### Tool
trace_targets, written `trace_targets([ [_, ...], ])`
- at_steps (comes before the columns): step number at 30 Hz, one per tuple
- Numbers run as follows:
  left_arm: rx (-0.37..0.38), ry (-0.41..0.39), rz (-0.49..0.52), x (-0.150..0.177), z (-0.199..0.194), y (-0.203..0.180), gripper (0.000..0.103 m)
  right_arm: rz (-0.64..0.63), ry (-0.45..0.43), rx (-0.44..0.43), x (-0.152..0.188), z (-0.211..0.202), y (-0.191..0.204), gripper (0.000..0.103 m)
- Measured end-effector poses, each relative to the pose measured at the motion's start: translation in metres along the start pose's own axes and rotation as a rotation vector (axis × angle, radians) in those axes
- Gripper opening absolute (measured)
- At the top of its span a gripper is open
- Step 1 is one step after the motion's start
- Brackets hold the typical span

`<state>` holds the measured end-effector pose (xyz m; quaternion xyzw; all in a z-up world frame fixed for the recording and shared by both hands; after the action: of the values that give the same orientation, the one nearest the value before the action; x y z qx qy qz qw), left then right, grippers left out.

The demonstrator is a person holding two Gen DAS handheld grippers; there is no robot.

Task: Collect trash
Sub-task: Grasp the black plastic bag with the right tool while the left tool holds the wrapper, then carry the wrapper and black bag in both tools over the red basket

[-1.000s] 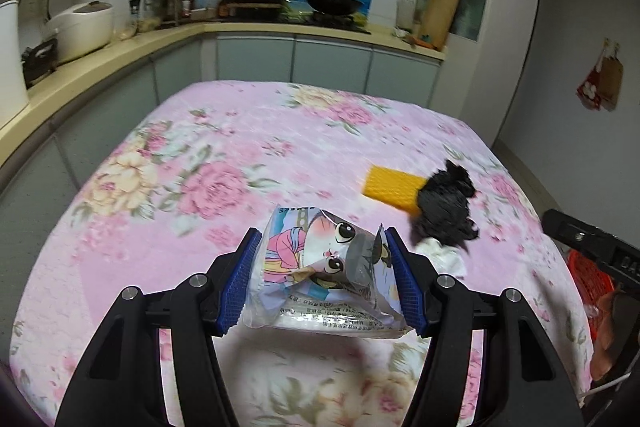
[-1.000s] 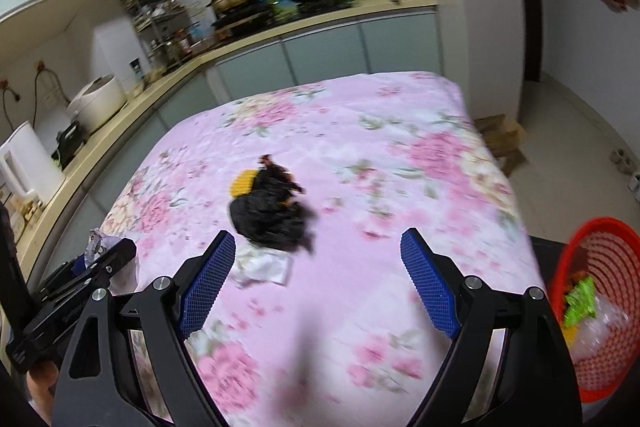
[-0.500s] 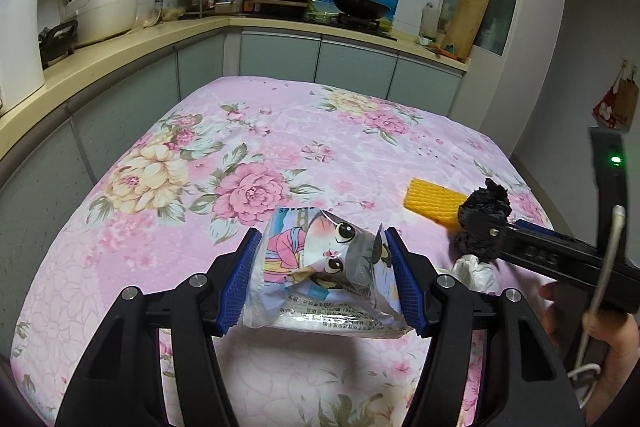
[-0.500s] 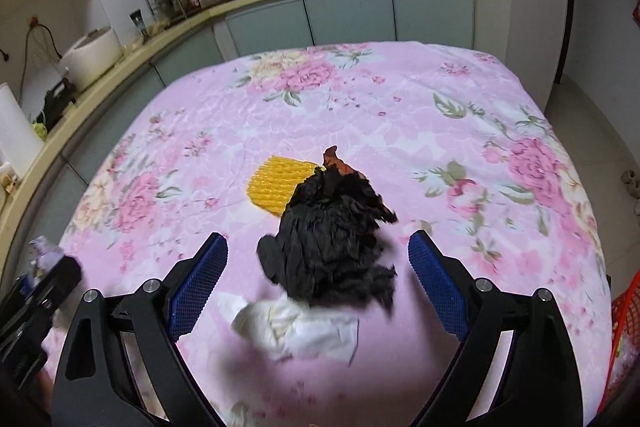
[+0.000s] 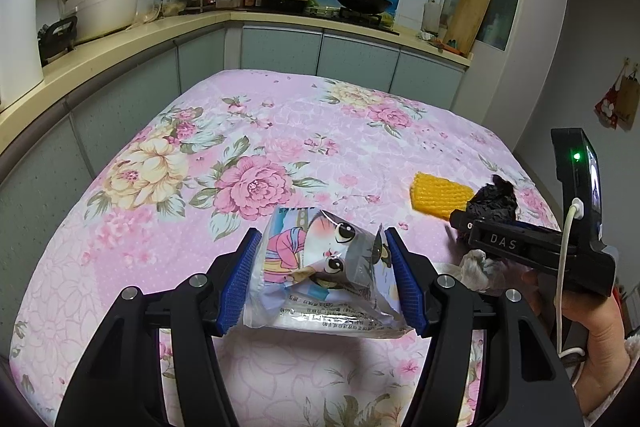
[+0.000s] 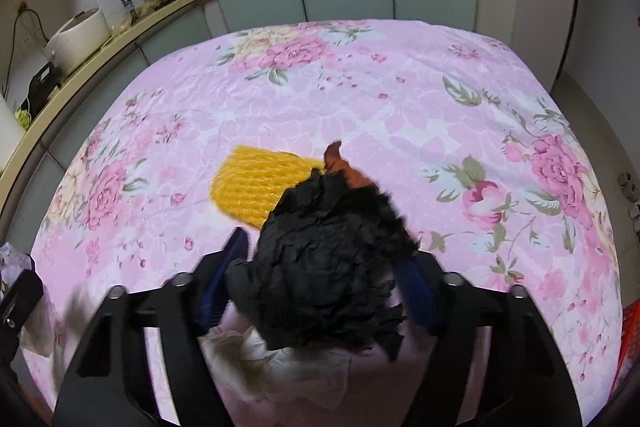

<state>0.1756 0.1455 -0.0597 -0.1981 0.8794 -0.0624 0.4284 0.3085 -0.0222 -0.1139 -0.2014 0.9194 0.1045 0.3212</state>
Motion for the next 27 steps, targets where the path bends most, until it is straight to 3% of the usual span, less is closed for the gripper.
trace_targets([
  [5, 0.002, -0.008, 0.006, 0.0, -0.003, -0.001, 0.06, -0.003, -0.031, 0.006, -0.001, -0.013, -0.001, 0.051],
  [27, 0.035, -0.059, 0.067, 0.001, -0.022, -0.038, 0.06, 0.069, -0.237, 0.07, 0.02, -0.129, -0.039, 0.051],
])
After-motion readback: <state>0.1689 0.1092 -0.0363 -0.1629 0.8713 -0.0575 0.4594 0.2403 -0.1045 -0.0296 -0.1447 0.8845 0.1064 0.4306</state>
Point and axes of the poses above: each gripper's, at about its wrist camera, not at the fingertips, and z roughly the way its jaws point, y to its left, x to its underside, the point moved 5 cm from there along z, roughly the way its jaws point, and after that the axes turned 10 degrees about -z, right-handed, at the moved point
